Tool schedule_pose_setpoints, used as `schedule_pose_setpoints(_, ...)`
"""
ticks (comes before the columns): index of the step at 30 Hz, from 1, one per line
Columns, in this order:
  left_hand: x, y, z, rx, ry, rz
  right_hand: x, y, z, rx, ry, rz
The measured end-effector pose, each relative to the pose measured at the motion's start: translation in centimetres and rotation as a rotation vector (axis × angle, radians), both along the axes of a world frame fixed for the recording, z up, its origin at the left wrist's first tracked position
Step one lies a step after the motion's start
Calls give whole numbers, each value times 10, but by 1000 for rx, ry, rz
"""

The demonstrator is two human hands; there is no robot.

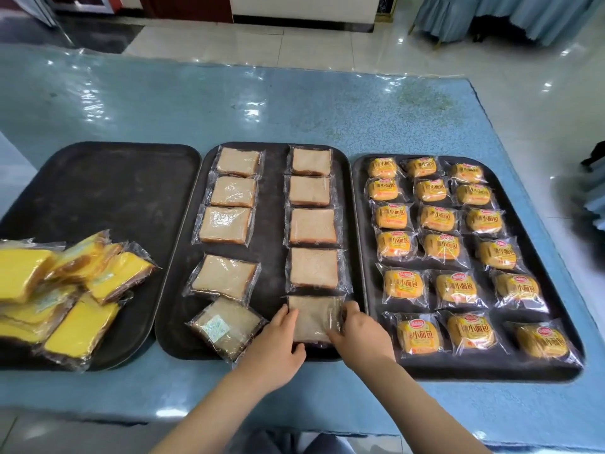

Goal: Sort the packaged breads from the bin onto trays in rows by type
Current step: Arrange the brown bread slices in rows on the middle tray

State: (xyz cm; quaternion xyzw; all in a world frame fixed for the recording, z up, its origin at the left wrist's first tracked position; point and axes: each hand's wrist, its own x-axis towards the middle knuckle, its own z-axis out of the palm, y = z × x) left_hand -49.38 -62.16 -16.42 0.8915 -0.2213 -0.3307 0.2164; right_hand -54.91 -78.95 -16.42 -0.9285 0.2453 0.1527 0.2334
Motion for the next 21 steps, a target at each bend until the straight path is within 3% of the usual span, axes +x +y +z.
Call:
schedule_pose_setpoints(12, 6, 8, 10, -116, -119, 65, -16, -18, 4, -68, -90, 105)
schedule_pose_setpoints(21, 73, 70, 18, -133, -227, 154, 20, 15, 11, 199, -249, 118)
